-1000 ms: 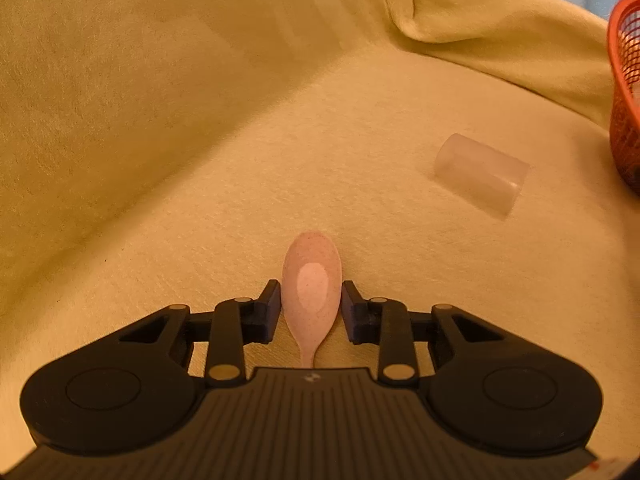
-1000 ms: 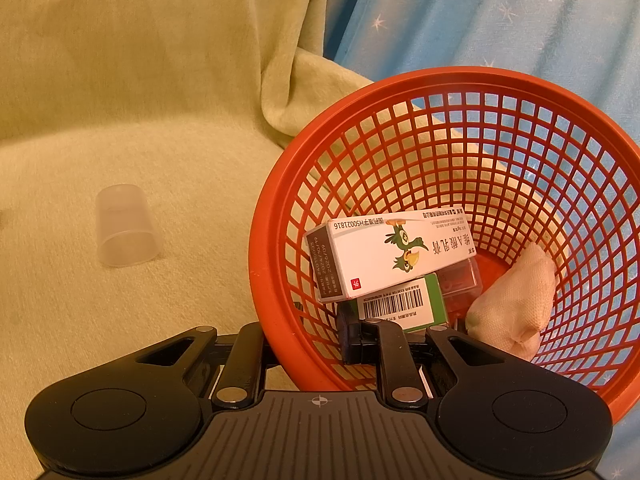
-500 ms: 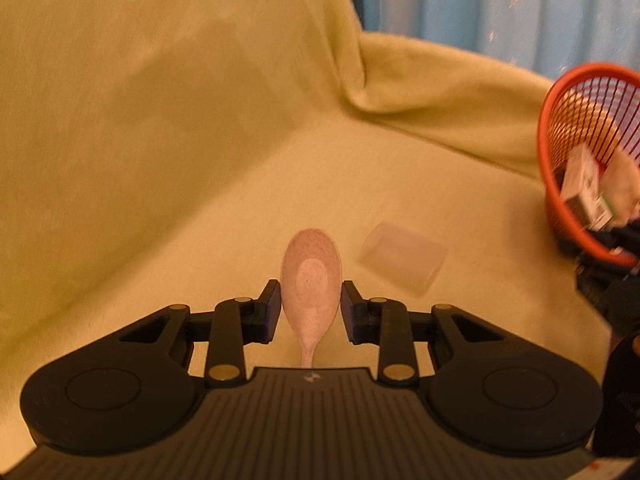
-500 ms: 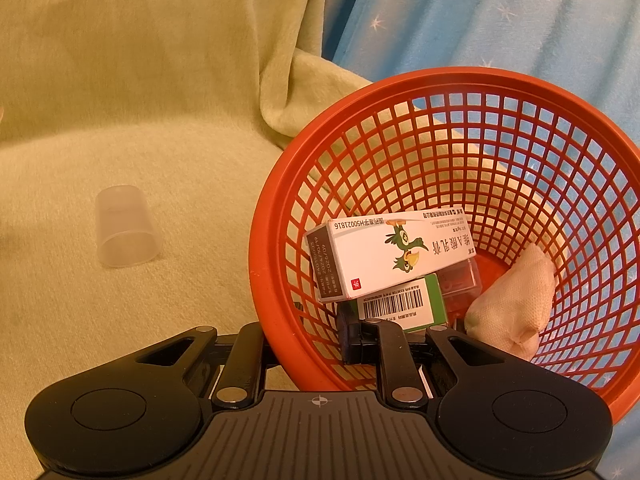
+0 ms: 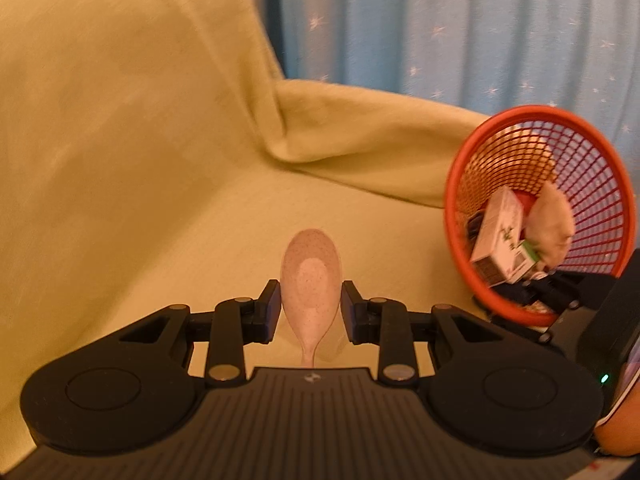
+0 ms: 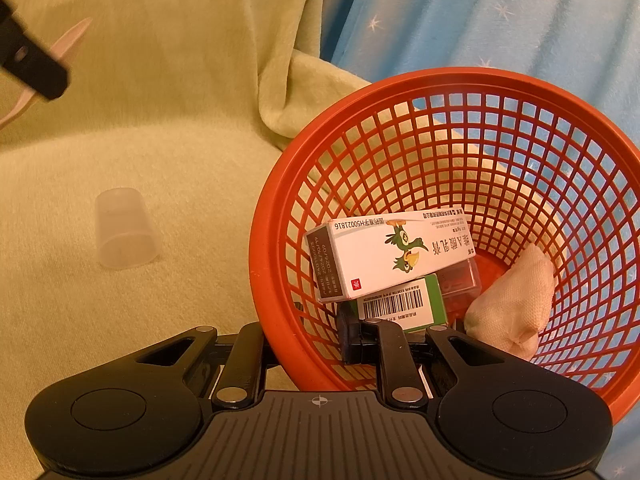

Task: Organize objects
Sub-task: 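Lift the pink spoon with the left gripper toward the orange basket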

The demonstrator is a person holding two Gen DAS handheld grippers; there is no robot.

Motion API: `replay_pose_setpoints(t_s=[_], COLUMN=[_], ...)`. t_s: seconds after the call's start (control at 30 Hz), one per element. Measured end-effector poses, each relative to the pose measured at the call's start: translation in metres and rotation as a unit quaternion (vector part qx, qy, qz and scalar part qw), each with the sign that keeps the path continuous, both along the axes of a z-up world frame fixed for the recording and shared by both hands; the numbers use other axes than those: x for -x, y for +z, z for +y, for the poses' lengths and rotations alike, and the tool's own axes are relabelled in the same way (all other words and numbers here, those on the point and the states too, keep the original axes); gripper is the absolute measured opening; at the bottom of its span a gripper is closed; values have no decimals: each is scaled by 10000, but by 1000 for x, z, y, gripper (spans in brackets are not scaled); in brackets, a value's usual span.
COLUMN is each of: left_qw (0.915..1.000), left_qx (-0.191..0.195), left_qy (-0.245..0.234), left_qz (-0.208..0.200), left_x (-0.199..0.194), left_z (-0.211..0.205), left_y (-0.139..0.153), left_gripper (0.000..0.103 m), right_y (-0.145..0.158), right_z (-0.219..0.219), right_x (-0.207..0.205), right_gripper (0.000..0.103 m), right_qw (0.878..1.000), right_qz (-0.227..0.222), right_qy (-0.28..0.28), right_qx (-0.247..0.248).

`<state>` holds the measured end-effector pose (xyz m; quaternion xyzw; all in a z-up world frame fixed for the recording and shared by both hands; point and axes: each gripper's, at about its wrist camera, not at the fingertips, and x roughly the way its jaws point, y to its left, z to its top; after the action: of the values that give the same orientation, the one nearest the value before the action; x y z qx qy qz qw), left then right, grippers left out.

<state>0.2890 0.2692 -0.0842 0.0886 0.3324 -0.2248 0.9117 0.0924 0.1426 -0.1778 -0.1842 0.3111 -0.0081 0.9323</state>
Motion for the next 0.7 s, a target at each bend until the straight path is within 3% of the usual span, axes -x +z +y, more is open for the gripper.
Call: replay_pose_setpoints(t_s=[0.7], left_qw=[9969], left_qx=[39], left_qy=[-745], left_qz=[-240], left_x=[-11], left_z=[-46], left_y=[38], left_gripper=[27], right_y=[1], right_z=[2], right_x=[0], right_gripper=[15], right_qw=[10000], right_qz=[2], right_qy=[3], right_qx=[6])
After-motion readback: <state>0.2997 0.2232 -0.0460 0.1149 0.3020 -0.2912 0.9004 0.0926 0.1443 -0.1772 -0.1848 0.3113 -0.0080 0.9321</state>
